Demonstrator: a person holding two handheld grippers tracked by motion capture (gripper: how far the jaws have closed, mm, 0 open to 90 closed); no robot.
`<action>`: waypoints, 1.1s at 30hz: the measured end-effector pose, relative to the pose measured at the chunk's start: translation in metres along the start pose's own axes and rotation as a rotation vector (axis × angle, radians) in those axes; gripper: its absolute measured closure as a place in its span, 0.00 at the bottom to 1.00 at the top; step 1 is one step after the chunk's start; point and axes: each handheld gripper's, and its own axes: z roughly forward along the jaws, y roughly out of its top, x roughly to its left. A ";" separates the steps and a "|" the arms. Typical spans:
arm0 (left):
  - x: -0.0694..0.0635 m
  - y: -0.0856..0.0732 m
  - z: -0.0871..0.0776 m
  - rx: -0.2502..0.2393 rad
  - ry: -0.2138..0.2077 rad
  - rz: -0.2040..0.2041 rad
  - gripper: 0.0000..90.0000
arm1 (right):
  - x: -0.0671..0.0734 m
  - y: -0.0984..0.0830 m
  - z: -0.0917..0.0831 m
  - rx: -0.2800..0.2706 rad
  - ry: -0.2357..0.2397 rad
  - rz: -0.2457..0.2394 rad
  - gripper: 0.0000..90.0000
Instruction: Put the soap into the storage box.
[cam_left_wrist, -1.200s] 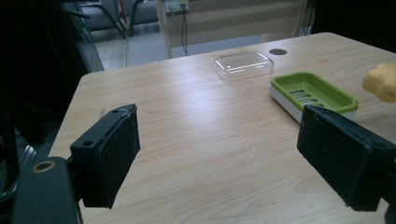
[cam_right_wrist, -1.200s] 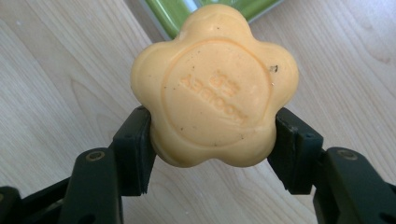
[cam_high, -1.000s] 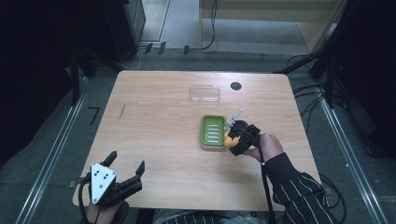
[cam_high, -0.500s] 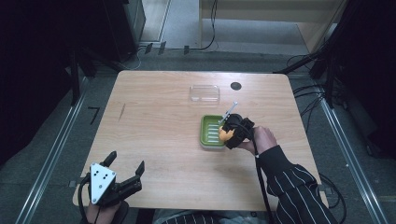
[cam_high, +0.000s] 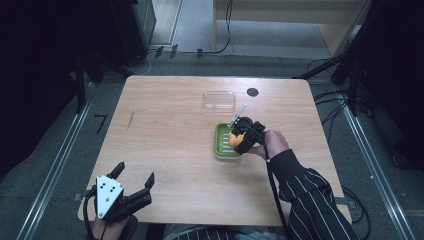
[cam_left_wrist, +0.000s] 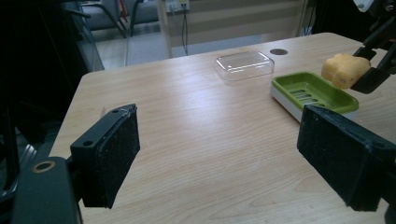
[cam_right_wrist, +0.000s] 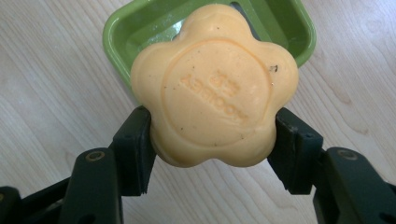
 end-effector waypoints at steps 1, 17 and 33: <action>0.000 0.000 0.000 0.000 0.000 0.000 0.15 | 0.000 0.001 0.001 0.001 0.002 0.002 0.45; 0.001 0.000 0.000 -0.001 0.001 -0.001 0.15 | -0.001 0.020 0.017 0.023 0.018 0.011 0.44; 0.001 0.000 0.000 -0.001 0.001 -0.001 0.15 | -0.001 0.031 0.031 0.043 0.023 0.018 0.44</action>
